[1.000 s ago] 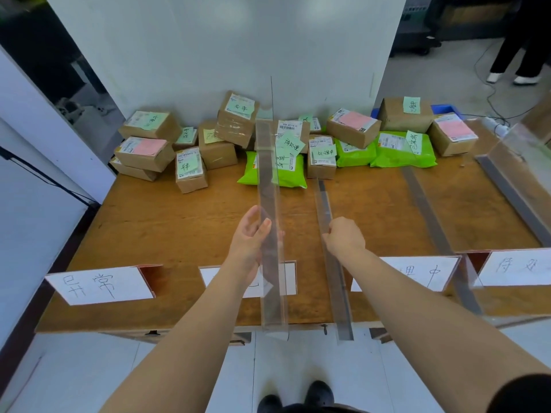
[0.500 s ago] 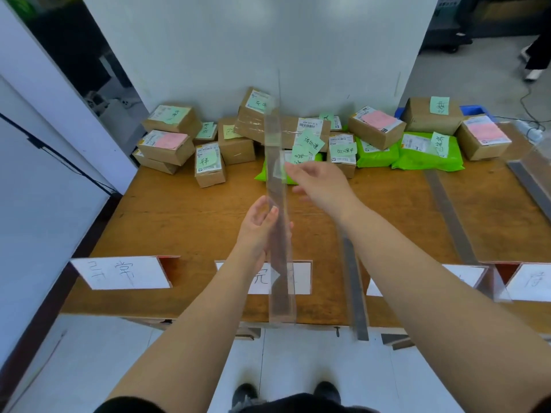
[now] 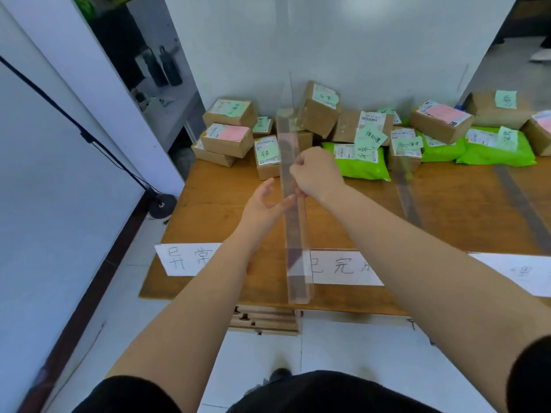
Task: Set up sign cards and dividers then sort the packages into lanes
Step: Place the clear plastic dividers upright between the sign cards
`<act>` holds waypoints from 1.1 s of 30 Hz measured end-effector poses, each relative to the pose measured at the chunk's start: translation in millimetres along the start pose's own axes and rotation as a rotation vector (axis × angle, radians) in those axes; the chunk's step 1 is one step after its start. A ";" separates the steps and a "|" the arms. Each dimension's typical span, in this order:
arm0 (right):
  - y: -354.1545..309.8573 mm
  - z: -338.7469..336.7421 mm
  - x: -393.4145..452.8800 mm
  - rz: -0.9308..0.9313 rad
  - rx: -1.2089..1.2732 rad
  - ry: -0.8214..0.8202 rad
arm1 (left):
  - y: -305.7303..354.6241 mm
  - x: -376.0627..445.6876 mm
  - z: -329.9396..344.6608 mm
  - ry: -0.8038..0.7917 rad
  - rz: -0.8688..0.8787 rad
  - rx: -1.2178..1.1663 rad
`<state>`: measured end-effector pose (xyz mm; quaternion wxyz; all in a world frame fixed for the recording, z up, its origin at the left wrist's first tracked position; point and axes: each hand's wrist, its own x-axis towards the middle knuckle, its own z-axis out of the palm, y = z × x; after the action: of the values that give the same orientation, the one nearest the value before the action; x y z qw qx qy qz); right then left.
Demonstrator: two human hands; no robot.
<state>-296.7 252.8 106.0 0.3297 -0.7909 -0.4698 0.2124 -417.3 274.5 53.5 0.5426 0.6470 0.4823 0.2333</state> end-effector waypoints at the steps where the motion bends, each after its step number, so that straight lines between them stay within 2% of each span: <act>1: -1.2 12.0 1.2 0.024 -0.031 0.000 | -3.6 0.6 -5.7 -0.023 0.006 -0.006; 5: -1.5 52.7 2.6 0.113 -0.126 0.007 | -23.5 -0.4 -21.7 -0.229 -0.033 -0.127; 7: 1.6 67.3 6.1 0.163 -0.161 0.010 | -38.0 0.4 -26.4 -0.322 -0.043 -0.085; 13: 16.0 95.6 13.7 0.261 -0.266 -0.116 | -75.2 17.1 -21.3 -0.449 -0.161 -0.089; 19: 34.1 117.2 25.7 0.307 -0.283 -0.228 | -91.8 27.2 -6.2 -0.372 -0.191 -0.077; 26: 41.5 126.9 36.3 0.354 -0.270 -0.250 | -86.2 35.7 -3.4 -0.325 -0.129 0.062; 29: 41.4 120.9 36.6 0.317 -0.279 -0.264 | -74.4 36.3 -4.3 -0.253 -0.112 0.227; 33: 38.6 101.4 33.5 0.269 -0.246 -0.198 | -51.8 36.5 -7.5 -0.180 -0.062 0.288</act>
<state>-323.2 301.8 7.1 0.1518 -0.8561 -0.4122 0.2722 -427.2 307.4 -0.3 0.4921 0.7212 0.4799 0.0863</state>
